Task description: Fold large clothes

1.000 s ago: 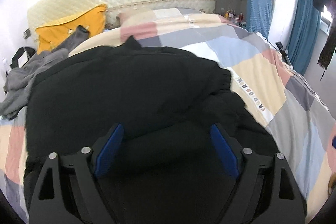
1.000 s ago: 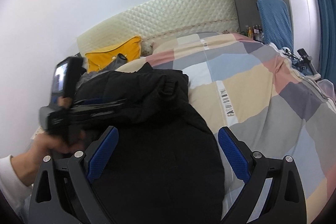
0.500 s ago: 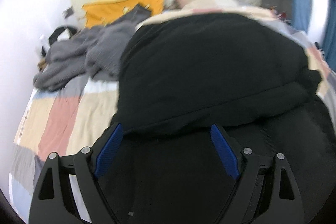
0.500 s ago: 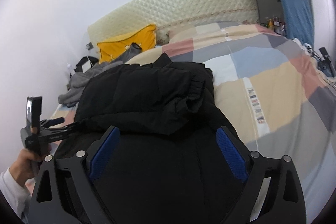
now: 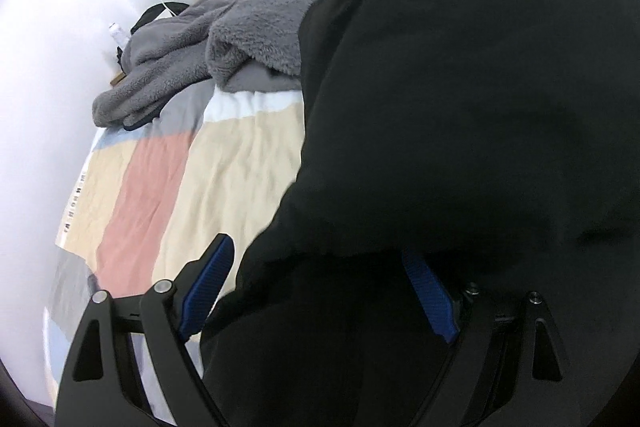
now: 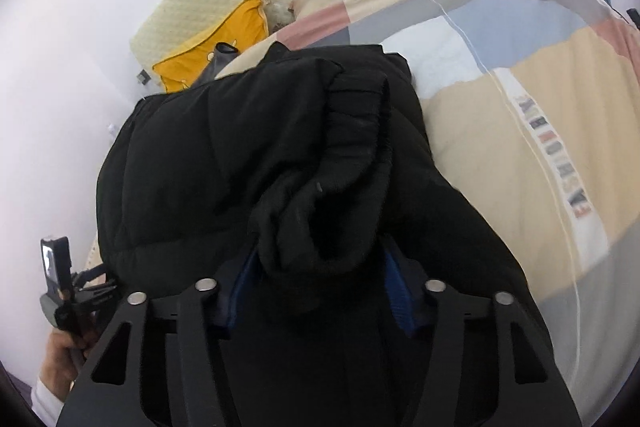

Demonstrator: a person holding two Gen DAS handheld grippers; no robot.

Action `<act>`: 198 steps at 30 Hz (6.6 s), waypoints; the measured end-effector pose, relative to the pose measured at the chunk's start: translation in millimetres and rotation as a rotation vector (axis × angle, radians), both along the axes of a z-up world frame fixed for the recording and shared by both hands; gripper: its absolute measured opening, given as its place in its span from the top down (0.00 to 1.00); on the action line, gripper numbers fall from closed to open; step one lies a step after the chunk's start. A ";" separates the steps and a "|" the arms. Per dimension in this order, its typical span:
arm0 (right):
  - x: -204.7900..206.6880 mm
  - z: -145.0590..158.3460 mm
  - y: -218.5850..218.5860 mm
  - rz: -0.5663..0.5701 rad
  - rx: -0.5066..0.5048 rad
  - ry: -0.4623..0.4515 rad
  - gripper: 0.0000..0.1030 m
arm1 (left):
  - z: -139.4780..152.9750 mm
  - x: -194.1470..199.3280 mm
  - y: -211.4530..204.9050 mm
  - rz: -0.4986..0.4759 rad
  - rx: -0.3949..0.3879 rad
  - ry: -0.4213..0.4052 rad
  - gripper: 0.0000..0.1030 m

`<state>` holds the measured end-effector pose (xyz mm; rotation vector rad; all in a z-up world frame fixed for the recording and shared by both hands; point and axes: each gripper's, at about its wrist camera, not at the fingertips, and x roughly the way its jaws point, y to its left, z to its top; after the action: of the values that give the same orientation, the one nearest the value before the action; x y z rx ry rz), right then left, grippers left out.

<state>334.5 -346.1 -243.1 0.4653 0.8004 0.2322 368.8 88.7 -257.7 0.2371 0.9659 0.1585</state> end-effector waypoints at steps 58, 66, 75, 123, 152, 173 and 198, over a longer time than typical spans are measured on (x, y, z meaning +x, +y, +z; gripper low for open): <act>42.8 113.7 93.0 0.089 -0.361 -0.292 0.25 | 124.5 17.6 -59.9 -0.109 -0.376 -0.279 0.06; 118.0 54.5 76.6 0.038 -0.364 -0.215 0.25 | 76.8 87.8 -55.9 -0.055 -0.340 -0.180 0.06; 150.6 13.7 81.8 0.107 -0.345 -0.147 0.23 | 43.9 115.2 -59.4 -0.058 -0.314 -0.156 0.05; -237.7 221.4 -15.9 0.298 -0.211 -0.006 0.20 | 309.2 -252.5 95.6 -0.082 -0.600 -0.018 0.02; -182.0 9.3 -75.1 0.482 0.071 0.469 0.30 | 9.7 -226.5 160.8 -0.051 -1.083 0.426 0.15; -162.0 -42.4 -81.2 0.592 0.126 0.532 0.25 | -16.6 -204.1 106.5 -0.292 -0.956 0.616 0.15; -159.3 -1.4 -13.9 0.760 0.011 0.399 0.34 | 2.5 -191.2 67.7 -0.048 -0.923 0.643 0.29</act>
<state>175.2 -360.0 -244.6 0.1966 1.3500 0.8666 177.7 156.4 -255.2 -0.5752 1.5645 -0.4378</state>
